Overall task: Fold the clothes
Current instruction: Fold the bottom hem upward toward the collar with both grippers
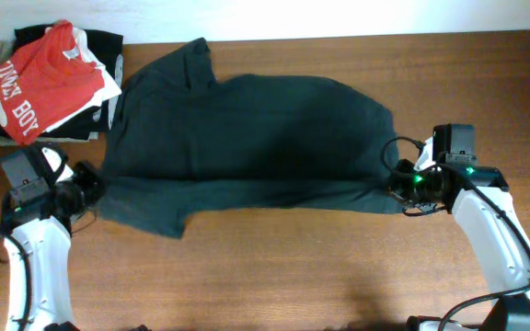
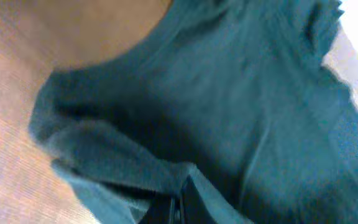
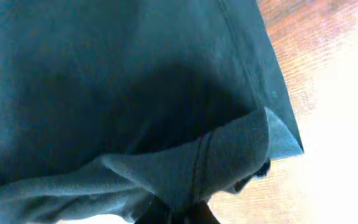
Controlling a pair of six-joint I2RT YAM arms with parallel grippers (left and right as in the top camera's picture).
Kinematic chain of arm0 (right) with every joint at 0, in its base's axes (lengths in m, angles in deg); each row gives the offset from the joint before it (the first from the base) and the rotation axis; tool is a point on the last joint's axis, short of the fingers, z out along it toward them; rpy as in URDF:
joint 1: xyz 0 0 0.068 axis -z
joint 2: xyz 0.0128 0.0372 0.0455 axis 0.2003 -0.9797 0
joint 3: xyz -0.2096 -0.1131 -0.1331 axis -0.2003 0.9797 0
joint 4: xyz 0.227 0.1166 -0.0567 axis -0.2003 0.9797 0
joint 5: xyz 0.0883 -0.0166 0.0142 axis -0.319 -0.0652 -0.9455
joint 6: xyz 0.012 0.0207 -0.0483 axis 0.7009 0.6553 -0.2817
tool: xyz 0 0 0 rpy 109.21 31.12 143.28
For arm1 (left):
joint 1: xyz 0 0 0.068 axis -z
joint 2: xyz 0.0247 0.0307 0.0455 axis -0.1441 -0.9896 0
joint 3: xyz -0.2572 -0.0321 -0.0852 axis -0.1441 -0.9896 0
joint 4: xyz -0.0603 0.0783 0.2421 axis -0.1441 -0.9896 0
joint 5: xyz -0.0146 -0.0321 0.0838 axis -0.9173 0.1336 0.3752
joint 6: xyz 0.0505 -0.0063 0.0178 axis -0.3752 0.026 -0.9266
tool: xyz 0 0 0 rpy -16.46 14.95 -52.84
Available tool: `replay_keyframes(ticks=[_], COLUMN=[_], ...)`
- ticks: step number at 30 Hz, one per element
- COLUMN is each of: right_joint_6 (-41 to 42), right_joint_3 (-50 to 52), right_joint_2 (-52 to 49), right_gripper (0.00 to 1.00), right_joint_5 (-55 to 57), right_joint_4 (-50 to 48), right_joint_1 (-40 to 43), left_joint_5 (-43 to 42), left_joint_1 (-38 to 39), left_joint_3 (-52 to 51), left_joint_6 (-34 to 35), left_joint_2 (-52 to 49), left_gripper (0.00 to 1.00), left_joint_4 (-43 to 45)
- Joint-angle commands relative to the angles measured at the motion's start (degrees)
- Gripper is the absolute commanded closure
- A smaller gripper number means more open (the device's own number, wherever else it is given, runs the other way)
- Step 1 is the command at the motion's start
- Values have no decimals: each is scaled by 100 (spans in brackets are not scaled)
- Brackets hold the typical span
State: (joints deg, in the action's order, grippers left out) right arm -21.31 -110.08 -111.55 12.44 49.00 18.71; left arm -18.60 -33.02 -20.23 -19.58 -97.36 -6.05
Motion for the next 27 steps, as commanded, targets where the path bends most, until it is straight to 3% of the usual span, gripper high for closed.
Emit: replay_keyframes(ticks=[1,6,12,16,17,18,19,20,22,25,27], right_joint_6=[-55,-98,-404,-507,-507,-505,-507,-507,-507,-643,-643], right_joint_3=[-96,-96,-96,-96,-96,-96,-96,-118,-310,-1318,-1716], right_joint_2=[-17,-511,-855,-1189,-1292,-1373,-1397,-1390,-1366,-1316,-1316], right_gripper=[96,96,96,96,90,48,17,2,1,1,3], right_joint_5=[31,33,35,223,341,402,472,483,485,483,413], right_joint_4=[-315,-922,-1847,-2404,-2490,-2573,-2592,-2562,-2199,-715,-66], right_joint_1=[-2,-7,-13,-13,-13,-11,-11,2,4,-2,-7], left_joint_5=[83,83,90,691,885,1045,1261,1294,1292,1285,1058], left_joint_1=[48,101,616,662,662,662,662,658,656,658,708], left_joint_3=[81,81,81,81,81,81,83,87,280,1167,1412], left_joint_6=[-90,-90,-92,-90,-90,-92,-92,-94,-96,-175,-605], left_joint_2=[57,-321,-1541,-2212,-2323,-2374,-2382,-2378,-2286,-1759,-1552], left_gripper=[99,99,98,98,92,81,40,1,1,1,1], left_joint_4=[599,1331,2730,3333,3416,3497,3517,3609,3303,1410,551])
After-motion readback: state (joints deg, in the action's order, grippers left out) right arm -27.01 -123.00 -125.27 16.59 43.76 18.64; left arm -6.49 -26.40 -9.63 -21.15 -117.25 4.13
